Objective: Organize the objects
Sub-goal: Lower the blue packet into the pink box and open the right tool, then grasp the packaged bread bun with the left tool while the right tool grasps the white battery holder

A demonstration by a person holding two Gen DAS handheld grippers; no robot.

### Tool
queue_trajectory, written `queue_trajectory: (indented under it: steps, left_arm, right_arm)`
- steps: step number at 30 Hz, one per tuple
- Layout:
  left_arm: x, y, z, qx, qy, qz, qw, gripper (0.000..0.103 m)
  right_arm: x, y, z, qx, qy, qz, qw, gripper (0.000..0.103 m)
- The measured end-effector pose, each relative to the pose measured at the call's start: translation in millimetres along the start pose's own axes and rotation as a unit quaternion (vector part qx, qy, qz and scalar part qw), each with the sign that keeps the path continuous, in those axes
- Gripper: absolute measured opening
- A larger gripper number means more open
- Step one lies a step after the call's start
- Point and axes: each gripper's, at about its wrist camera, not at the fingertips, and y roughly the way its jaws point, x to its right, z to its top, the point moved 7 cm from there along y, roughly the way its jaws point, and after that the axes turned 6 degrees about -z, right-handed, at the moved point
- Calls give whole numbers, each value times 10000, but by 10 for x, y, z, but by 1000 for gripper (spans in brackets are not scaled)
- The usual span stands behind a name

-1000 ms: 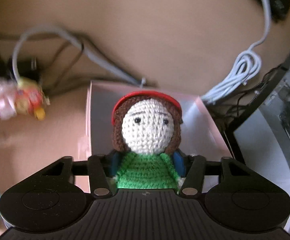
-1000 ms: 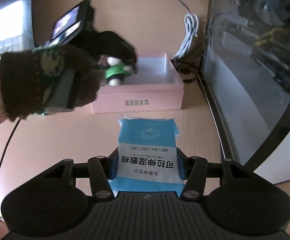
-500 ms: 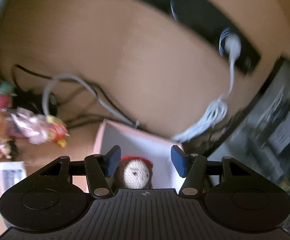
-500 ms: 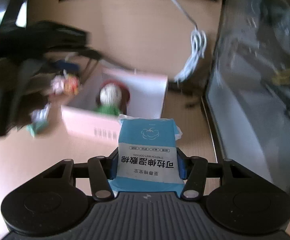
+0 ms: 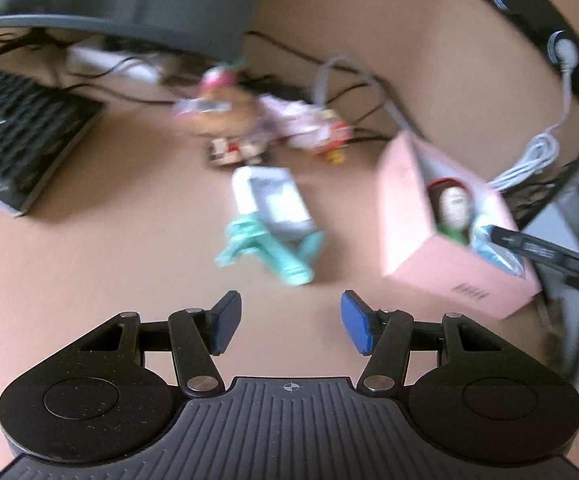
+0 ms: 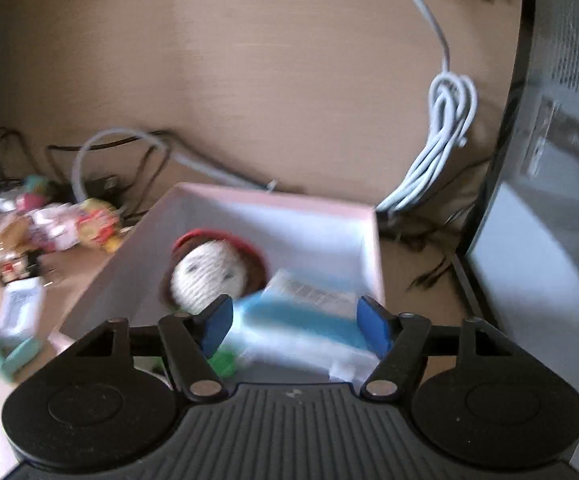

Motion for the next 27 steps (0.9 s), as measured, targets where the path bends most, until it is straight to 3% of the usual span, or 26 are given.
queue_trajectory:
  steps: [5, 12, 15, 18, 21, 27]
  left_arm:
    - [-231, -23, 129, 156, 186, 159, 9996, 60]
    - [-303, 224, 1188, 961, 41, 298, 9949, 60]
    - [-274, 587, 1492, 691, 138, 628, 9955, 60]
    - [-338, 906, 1566, 322, 190, 1053, 9937, 63]
    - [-324, 1027, 1578, 308, 217, 1020, 9941, 66]
    - [-295, 909, 1522, 306, 185, 811, 9961, 52]
  right_arm:
    - [-171, -564, -200, 88, -84, 286, 9995, 85]
    - [-431, -1038, -441, 146, -726, 171, 9971, 87]
    - [-519, -1125, -547, 65, -892, 70, 9960, 87]
    - [-558, -1195, -635, -47, -946, 101, 9955, 87]
    - [-558, -1240, -721, -133, -1031, 53, 9946, 87]
    - [-512, -1266, -820, -237, -1007, -25, 9946, 87]
